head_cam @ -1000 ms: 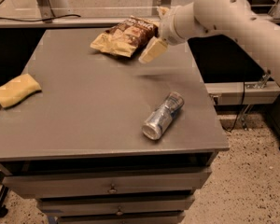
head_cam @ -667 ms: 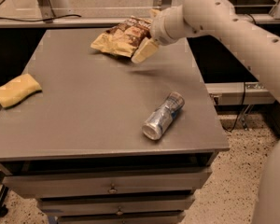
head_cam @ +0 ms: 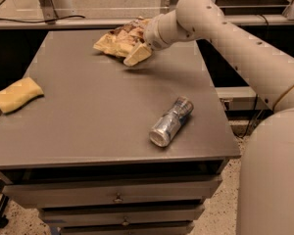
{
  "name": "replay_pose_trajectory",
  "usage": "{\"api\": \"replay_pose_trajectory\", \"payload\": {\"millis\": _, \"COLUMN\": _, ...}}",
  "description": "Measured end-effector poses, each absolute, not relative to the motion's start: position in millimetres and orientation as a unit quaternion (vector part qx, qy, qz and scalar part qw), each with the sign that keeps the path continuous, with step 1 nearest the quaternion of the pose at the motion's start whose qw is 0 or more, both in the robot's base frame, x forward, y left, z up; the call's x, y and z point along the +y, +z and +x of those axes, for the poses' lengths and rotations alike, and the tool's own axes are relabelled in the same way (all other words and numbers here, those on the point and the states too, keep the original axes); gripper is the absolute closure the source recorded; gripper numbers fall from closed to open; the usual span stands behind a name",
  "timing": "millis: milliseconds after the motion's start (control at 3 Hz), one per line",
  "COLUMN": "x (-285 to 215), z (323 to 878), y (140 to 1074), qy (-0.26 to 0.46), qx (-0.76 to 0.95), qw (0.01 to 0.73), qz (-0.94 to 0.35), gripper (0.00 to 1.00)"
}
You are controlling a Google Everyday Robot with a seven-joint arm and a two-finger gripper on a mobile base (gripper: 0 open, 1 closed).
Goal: Move brown chip bag near redbull can
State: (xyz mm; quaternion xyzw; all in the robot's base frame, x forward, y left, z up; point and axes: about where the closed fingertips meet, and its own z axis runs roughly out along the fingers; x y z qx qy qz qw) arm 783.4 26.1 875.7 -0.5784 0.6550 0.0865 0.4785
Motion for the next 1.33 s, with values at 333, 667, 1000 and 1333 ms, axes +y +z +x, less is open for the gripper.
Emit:
{"api": "replay_pose_trajectory", "payload": {"millis": 333, "x": 35.1, "z": 782.6, "y": 867.1, "qy": 0.102, "qx": 0.66, "qw": 0.475, "qz": -0.574, "gripper": 0.4}}
{"api": "replay_pose_trajectory", "payload": {"millis": 667, "x": 35.7, "z": 781.3, "y": 865.2, "qy": 0.101, "qx": 0.663, "qw": 0.473, "qz": -0.571, "gripper": 0.63}}
{"api": "replay_pose_trajectory", "payload": {"millis": 1000, "x": 31.9, "z": 779.9, "y": 868.4, "qy": 0.092, "qx": 0.665, "qw": 0.473, "qz": -0.571, "gripper": 0.87}}
{"api": "replay_pose_trajectory", "payload": {"millis": 1333, "x": 20.9, "z": 778.4, "y": 879.9, "qy": 0.076, "qx": 0.664, "qw": 0.471, "qz": -0.576, "gripper": 1.0}}
